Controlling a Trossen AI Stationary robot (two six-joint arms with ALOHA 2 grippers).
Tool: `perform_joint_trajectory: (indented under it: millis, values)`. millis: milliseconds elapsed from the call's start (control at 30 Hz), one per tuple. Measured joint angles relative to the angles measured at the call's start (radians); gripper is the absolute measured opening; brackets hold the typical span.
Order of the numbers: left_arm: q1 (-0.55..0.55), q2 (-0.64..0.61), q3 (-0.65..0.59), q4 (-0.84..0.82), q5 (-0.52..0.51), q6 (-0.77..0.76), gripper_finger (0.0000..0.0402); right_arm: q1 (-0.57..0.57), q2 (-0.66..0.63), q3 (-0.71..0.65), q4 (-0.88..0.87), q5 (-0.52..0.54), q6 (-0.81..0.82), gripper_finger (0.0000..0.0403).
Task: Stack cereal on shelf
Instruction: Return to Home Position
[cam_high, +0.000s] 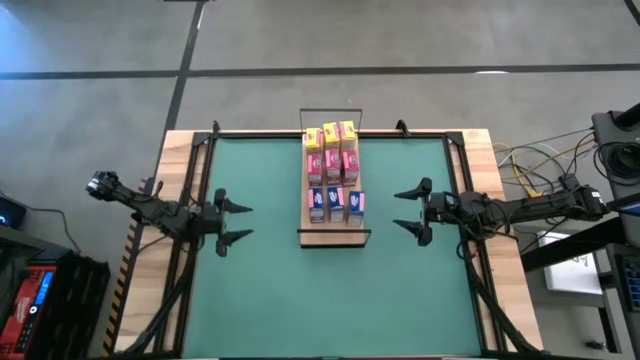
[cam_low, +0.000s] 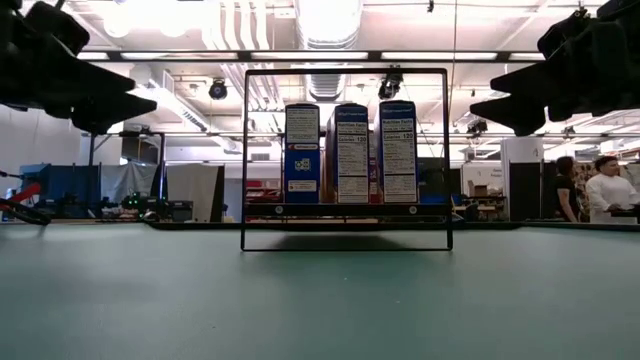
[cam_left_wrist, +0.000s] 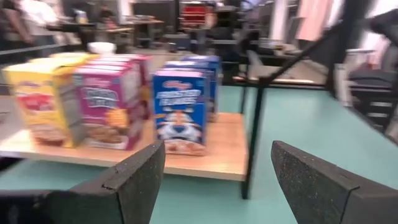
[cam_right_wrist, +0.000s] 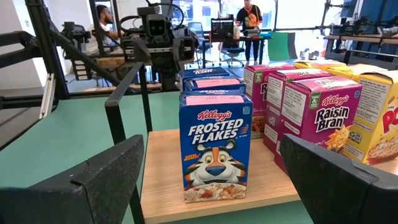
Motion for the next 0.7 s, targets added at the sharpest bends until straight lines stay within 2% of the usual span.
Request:
perform_joint_trajectory:
  millis: [267, 700]
  values:
    - [0.001, -0.003, 0.0, 0.008, -0.256, 0.012, 0.0276, 0.0, 0.0, 0.0, 0.0, 0.0, 0.0, 0.0365]
    - [0.0, -0.003, 0.0, 0.013, -0.269, 0.012, 0.0276, 0.0, 0.0, 0.0, 0.0, 0.0, 0.0, 0.0365]
